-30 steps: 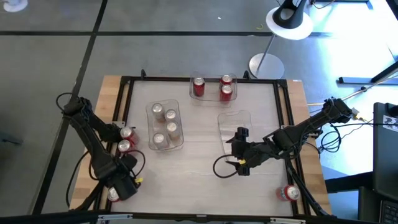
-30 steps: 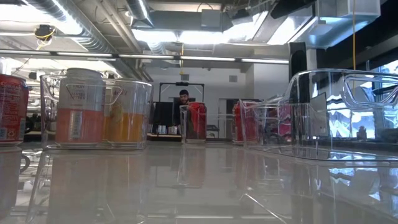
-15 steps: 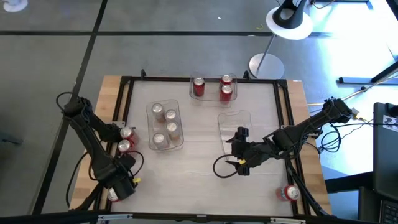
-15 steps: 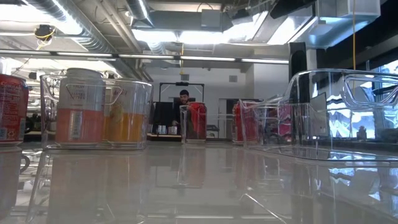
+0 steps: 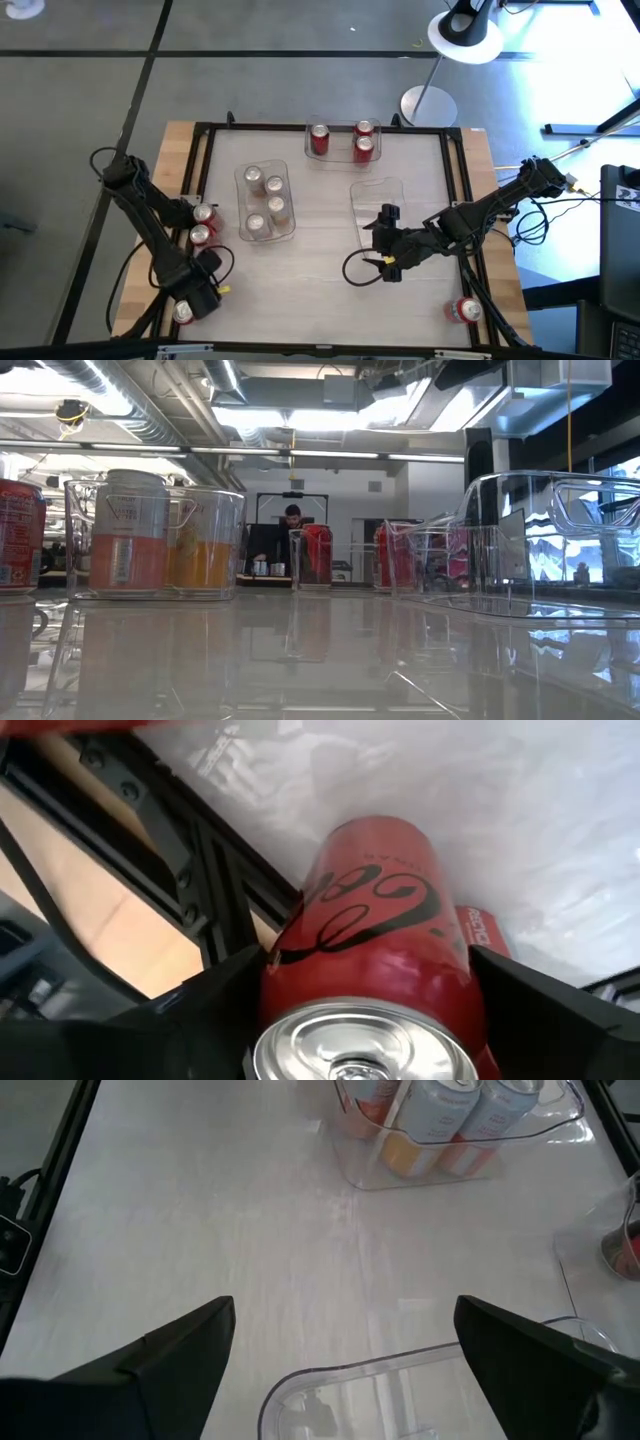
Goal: Sort soda cans
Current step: Put the red black soda can into the middle transparent bin
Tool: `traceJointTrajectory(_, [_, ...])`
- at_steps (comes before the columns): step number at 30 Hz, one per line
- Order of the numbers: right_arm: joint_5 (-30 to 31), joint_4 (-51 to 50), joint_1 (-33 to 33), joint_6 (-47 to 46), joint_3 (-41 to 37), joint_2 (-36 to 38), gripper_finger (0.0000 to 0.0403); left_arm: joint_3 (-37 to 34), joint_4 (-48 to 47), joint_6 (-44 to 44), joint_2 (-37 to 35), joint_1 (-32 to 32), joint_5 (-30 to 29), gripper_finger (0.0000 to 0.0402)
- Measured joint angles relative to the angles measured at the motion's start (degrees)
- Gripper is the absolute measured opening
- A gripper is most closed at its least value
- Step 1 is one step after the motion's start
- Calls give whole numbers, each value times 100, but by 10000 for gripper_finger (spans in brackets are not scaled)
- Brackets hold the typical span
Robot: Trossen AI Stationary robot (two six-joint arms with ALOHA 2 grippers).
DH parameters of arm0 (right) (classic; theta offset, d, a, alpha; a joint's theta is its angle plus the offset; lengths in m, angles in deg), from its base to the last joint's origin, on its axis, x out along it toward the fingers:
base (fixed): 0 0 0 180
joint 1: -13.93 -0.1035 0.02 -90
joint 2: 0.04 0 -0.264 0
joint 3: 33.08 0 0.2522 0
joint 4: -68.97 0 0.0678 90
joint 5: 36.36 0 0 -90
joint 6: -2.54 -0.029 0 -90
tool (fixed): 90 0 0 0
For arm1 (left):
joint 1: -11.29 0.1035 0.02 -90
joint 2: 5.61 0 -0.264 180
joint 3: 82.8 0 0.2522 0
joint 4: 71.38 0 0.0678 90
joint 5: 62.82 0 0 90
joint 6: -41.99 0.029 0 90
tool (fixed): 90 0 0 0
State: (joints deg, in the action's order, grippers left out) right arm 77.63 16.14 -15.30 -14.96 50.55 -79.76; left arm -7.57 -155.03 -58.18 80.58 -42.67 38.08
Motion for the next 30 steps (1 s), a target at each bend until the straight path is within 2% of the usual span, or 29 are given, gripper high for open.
traceJointTrajectory(2, [-15, 1, 0, 9, 0, 0, 374, 18, -1, 265, 3, 101, 23, 300])
traceJointTrajectory(7, [-213, -224, 0, 277, 0, 39, 374, 29, 5, 792, 4, 402, 44, 298])
traceJointTrajectory(11, [-213, -627, 0, -20, 0, 236, 374, 280, 104, 1234, -31, 711, -181, 298])
traceJointTrajectory(21, [-199, -792, 7, -284, -20, 76, 374, 1703, -29, 3286, -72, 2138, -917, 298])
traceJointTrajectory(26, [516, -892, 16, 402, -24, 33, 374, 2507, 33, 4322, -74, 2900, -1183, 298])
traceJointTrajectory(30, [618, -874, 217, 812, -24, 300, 360, 2965, 70, 5096, -74, 3509, -1347, 298])
